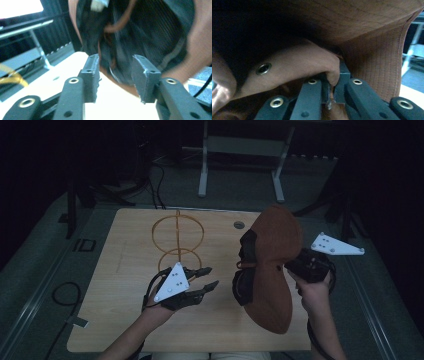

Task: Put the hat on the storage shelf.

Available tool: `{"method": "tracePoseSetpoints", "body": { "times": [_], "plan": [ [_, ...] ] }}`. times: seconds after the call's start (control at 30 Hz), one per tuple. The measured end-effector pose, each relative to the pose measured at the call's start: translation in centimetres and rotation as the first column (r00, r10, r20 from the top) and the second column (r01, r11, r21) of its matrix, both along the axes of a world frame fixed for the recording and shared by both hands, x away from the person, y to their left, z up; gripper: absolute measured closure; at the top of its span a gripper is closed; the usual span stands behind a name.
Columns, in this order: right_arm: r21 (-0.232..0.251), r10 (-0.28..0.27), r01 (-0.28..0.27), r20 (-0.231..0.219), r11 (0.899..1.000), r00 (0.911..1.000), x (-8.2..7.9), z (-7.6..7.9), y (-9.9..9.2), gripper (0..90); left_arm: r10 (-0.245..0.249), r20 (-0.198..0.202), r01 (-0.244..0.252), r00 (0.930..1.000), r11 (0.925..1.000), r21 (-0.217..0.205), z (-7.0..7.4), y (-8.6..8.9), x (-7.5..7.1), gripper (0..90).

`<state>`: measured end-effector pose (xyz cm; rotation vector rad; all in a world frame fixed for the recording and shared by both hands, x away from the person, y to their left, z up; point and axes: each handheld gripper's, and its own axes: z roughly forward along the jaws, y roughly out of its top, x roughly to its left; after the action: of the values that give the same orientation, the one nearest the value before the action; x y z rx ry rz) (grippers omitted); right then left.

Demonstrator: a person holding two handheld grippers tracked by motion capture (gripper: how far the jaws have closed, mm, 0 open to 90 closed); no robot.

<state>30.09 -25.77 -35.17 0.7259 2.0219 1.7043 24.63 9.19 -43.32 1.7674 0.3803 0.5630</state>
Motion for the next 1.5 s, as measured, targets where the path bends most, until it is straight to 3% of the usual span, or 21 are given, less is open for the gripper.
{"method": "tracePoseSetpoints", "body": {
  "times": [0.13, 0.2, 0.3, 0.37, 0.53, 0.67, 0.8, 0.87, 1.03, 1.1, 1.17, 1.2, 1.27, 1.3, 1.33, 1.37, 1.4, 1.43, 1.5],
  "plan": [
    [0.000, -0.030, 0.030, 0.011, 1.000, 0.9995, 1.7, 0.6, 0.5, 85.8, 0.070, -0.053, -0.069, 0.9961, 0.9975, 0.015, -1.5, 1.5, -0.3, 45.8],
    [0.006, -0.039, 0.038, 0.006, 0.999, 0.9992, 2.6, 0.8, 0.7, 85.7, 0.117, -0.075, -0.115, 0.9903, 0.9927, 0.037, -2.3, 2.3, -0.5, 40.6],
    [0.011, -0.047, 0.047, -0.008, 0.999, 0.9989, 4.1, 1.0, 1.3, 85.7, 0.144, -0.114, -0.141, 0.9831, 0.9895, 0.034, -3.7, 3.9, -0.9, 37.1],
    [0.011, -0.055, 0.056, -0.008, 0.998, 0.9984, 5.0, 1.0, 1.7, 85.7, 0.174, -0.120, -0.170, 0.9775, 0.9845, 0.044, -5.0, 5.0, -1.4, 29.9],
    [0.002, -0.065, 0.065, -0.029, 0.998, 0.9975, 6.8, 0.8, 3.0, 85.7, 0.234, -0.189, -0.231, 0.9538, 0.9723, 0.035, -8.4, 8.0, -2.3, 16.8],
    [0.014, -0.067, 0.067, -0.030, 0.998, 0.9973, 8.2, 1.2, 4.2, 85.7, 0.322, -0.213, -0.318, 0.9225, 0.9467, 0.051, -10.4, 9.7, -3.2, 8.9],
    [0.012, -0.066, 0.066, -0.025, 0.998, 0.9975, 9.6, 2.3, 5.8, 85.7, 0.373, -0.234, -0.372, 0.8978, 0.9269, 0.051, -12.1, 10.6, -3.8, 2.2],
    [0.011, -0.069, 0.069, -0.015, 0.998, 0.9975, 10.4, 3.2, 6.8, 85.7, 0.373, -0.249, -0.380, 0.8940, 0.9247, 0.019, -12.5, 11.1, -3.8, 2.1],
    [-0.017, -0.093, 0.094, 0.035, 0.995, 0.9950, 12.2, 5.3, 9.8, 85.6, 0.398, -0.236, -0.411, 0.8868, 0.9116, -0.009, -12.6, 11.8, -3.9, 2.2],
    [-0.025, -0.095, 0.096, 0.054, 0.995, 0.9940, 12.6, 6.1, 11.3, 85.6, 0.393, -0.237, -0.407, 0.8885, 0.9133, -0.013, -12.6, 12.0, -3.9, 2.2],
    [-0.041, -0.088, 0.090, 0.066, 0.995, 0.9940, 13.0, 6.6, 13.0, 85.6, 0.400, -0.234, -0.415, 0.8862, 0.9098, -0.016, -12.7, 12.1, -3.9, 2.2],
    [-0.050, -0.082, 0.085, 0.068, 0.995, 0.9943, 13.2, 6.8, 13.7, 85.5, 0.392, -0.239, -0.407, 0.8886, 0.9134, -0.015, -12.8, 12.1, -3.8, 2.2],
    [-0.065, -0.059, 0.063, 0.062, 0.996, 0.9963, 13.4, 6.8, 15.6, 85.5, 0.402, -0.235, -0.416, 0.8851, 0.9095, -0.010, -12.9, 12.1, -3.9, 2.2],
    [-0.078, -0.048, 0.052, 0.053, 0.996, 0.9974, 13.5, 6.7, 16.6, 85.4, 0.390, -0.239, -0.406, 0.8893, 0.9139, -0.018, -12.9, 12.2, -3.8, 2.2],
    [-0.085, -0.024, 0.026, 0.030, 0.996, 0.9993, 13.6, 6.4, 17.7, 85.4, 0.390, -0.240, -0.406, 0.8888, 0.9138, -0.017, -12.9, 12.2, -3.8, 2.2],
    [-0.093, -0.011, 0.013, 0.020, 0.996, 0.9997, 13.7, 6.1, 18.3, 85.4, 0.404, -0.233, -0.418, 0.8849, 0.9084, -0.014, -12.9, 12.3, -3.9, 2.2],
    [-0.093, -0.011, 0.013, 0.020, 0.996, 0.9997, 13.7, 6.1, 18.3, 85.4, 0.404, -0.233, -0.418, 0.8849, 0.9084, -0.014, -12.9, 12.3, -3.9, 2.3],
    [-0.126, -0.012, 0.014, 0.015, 0.992, 0.9998, 13.7, 5.6, 19.4, 85.3, 0.396, -0.234, -0.412, 0.8880, 0.9109, -0.022, -12.9, 12.4, -3.9, 2.3],
    [-0.153, 0.019, -0.020, -0.010, 0.988, 0.9998, 13.8, 4.6, 20.9, 85.2, 0.404, -0.236, -0.421, 0.8839, 0.9068, -0.025, -12.8, 12.5, -3.9, 2.2]
  ]
}}
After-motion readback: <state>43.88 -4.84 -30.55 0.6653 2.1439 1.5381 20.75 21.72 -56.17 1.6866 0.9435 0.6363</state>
